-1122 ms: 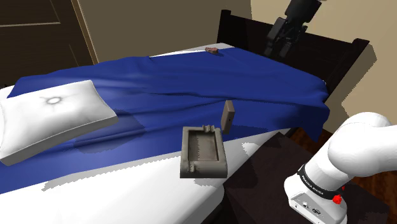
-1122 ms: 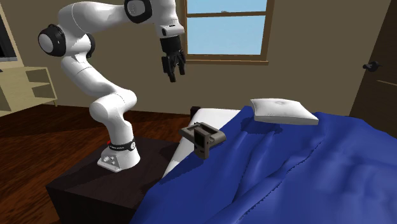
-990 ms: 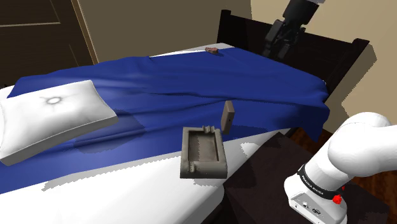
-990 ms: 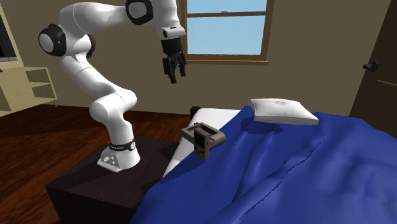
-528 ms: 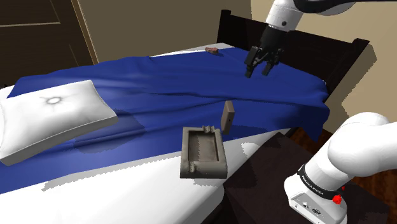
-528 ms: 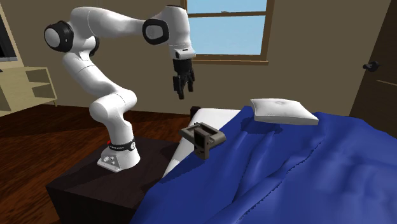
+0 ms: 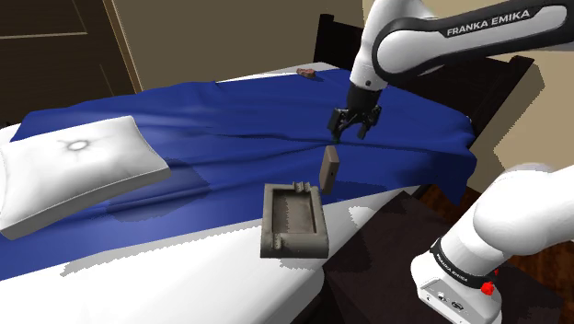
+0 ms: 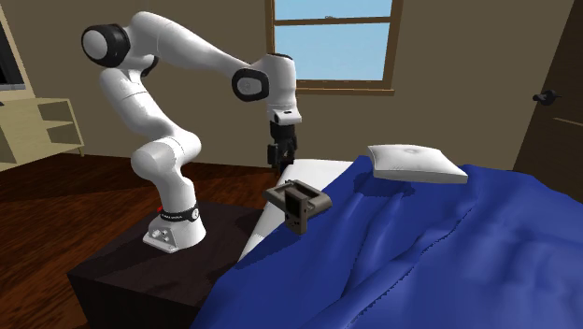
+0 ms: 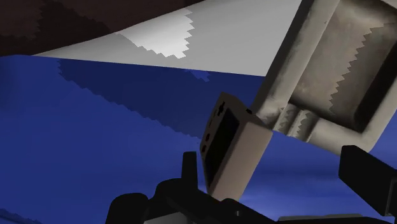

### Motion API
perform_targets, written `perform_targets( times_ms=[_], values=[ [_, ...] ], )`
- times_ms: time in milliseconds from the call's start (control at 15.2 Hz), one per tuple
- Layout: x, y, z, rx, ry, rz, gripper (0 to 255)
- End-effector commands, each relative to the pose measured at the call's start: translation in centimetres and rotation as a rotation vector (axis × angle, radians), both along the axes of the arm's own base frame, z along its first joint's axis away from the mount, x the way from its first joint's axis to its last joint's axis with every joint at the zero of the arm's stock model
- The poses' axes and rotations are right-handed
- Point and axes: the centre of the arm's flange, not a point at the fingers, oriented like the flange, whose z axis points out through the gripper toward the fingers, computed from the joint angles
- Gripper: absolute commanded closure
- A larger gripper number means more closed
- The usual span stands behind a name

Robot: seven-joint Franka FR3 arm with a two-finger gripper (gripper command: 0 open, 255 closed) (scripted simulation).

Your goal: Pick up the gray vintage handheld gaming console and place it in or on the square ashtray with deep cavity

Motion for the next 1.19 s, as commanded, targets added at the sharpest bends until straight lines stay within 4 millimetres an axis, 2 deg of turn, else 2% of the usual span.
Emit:
perform_targets(
  times_ms=[0,198,264,726,1122],
  values=[
    [0.8,0.9,-2.7,-0.014,0.013,-0.016,0],
    [1.9,1.8,-6.5,-0.036,0.035,-0.04,0],
    [1.9,1.8,-6.6,-0.036,0.035,-0.04,0],
    [1.8,1.8,-10.6,-0.036,0.035,-0.04,0],
    [1.8,1.8,-10.6,-0.036,0.035,-0.04,0]
  ],
)
